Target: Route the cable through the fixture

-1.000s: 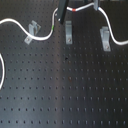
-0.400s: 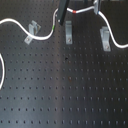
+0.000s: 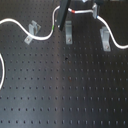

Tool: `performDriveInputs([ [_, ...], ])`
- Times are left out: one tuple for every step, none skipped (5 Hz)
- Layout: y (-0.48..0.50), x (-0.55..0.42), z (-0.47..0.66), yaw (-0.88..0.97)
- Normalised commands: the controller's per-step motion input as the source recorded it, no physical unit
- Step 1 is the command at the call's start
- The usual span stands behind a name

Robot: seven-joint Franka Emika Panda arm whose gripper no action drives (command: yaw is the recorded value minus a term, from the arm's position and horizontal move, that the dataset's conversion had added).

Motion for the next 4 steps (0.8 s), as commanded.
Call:
performDriveInputs([
  [-0.014, -0.021, 0.0, -0.18],
  [0.017, -0.013, 0.0, -0.24],
  [-0.035, -0.194, 0.0, -0.27],
  [-0.066, -0.205, -0.02, -0.27],
])
